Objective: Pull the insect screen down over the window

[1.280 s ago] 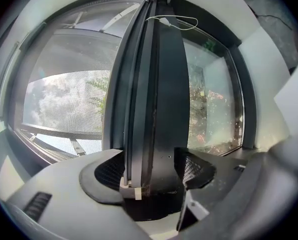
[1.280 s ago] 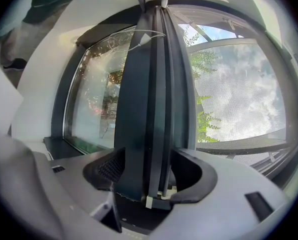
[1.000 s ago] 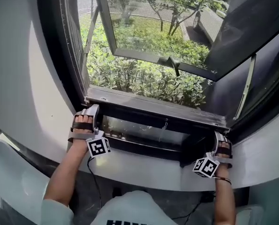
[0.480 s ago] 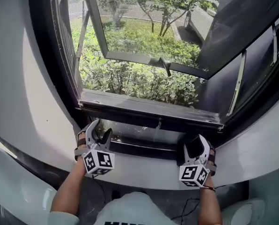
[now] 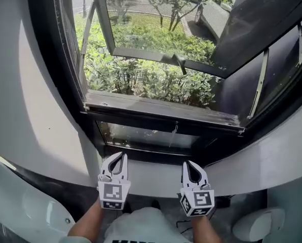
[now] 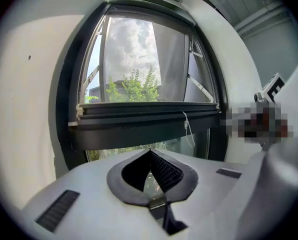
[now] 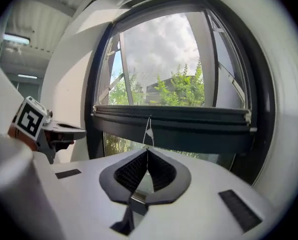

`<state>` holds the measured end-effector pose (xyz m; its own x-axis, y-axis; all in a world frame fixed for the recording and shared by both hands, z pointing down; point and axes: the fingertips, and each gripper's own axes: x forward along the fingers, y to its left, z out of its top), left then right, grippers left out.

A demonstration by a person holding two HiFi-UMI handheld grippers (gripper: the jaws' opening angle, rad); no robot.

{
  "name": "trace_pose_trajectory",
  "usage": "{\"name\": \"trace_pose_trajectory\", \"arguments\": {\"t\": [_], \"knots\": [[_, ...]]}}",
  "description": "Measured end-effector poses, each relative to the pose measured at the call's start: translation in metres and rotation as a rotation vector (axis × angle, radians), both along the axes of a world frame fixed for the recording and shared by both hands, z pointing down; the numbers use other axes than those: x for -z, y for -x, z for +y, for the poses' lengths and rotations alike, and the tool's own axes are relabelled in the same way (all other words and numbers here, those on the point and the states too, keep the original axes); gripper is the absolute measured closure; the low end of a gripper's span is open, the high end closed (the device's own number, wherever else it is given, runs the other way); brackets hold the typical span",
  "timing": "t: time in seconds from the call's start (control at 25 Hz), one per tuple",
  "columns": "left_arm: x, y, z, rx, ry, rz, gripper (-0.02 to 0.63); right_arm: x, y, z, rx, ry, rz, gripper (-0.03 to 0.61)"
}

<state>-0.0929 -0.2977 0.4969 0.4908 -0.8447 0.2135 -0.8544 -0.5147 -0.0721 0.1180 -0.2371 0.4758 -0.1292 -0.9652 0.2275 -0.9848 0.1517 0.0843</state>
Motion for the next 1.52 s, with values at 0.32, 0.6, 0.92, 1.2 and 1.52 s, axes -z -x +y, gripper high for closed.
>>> {"name": "trace_pose_trajectory", "arguments": {"t": [0.32, 0.6, 0.92, 1.2, 1.52], "knots": [[-0.031, -0.01, 0.047, -0.07, 0.084, 0.076, 0.6, -0.047, 0.047, 0.033, -0.031, 0.078, -0.119, 0.572], [-0.053, -0.01, 0.064, -0.161, 0.148, 0.094, 0.6, -0.05, 0.082, 0.035, -0.016, 0.09, -0.097, 0.572], [-0.043, 0.002, 0.071, -0.136, 0.144, 0.129, 0.6, -0.037, 0.104, 0.039, 0.059, 0.063, -0.073, 0.572], [-0.026, -0.015, 0.097, -0.032, 0.092, 0.104, 0.6, -0.017, 0.089, 0.056, 0.161, -0.005, -0.081, 0.572], [-0.015, -0.05, 0.147, 0.124, 0.06, 0.115, 0.6, -0.017, 0.039, 0.099, 0.259, -0.031, -0.089, 0.572]]}}
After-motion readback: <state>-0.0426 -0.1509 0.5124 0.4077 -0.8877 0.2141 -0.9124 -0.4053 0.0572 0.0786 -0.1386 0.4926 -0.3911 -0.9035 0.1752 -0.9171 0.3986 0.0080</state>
